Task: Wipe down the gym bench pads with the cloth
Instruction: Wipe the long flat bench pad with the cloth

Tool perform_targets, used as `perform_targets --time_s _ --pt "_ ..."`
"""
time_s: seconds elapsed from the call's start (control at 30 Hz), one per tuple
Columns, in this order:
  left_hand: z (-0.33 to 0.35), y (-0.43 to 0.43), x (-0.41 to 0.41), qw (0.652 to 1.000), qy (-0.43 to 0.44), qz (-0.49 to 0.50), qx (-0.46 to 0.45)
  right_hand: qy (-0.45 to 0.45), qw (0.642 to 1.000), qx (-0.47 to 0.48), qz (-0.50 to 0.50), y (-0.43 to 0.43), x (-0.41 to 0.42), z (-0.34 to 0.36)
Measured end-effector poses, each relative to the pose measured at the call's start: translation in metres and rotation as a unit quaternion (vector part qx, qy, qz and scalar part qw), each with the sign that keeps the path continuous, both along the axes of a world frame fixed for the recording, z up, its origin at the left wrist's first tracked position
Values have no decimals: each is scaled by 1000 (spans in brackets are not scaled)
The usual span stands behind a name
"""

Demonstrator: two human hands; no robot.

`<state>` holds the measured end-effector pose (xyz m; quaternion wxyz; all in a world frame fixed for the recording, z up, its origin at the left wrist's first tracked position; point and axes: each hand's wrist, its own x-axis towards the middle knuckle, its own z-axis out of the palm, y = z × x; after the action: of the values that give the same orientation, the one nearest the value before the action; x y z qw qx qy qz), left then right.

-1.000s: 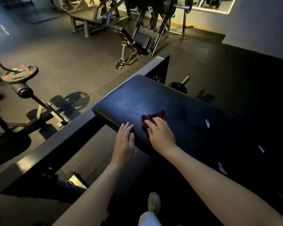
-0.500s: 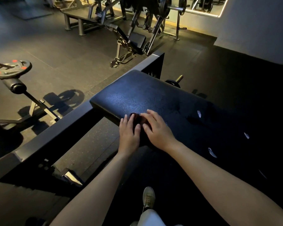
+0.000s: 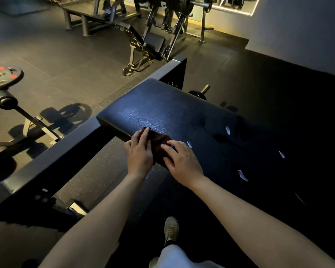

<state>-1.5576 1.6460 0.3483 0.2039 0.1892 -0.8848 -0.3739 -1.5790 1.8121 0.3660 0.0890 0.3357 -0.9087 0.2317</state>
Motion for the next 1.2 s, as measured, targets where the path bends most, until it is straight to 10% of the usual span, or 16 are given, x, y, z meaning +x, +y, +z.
perform_targets --time_s 1.2 --pt "20 69 10 995 6 92 49 -57 996 -46 44 52 3 4"
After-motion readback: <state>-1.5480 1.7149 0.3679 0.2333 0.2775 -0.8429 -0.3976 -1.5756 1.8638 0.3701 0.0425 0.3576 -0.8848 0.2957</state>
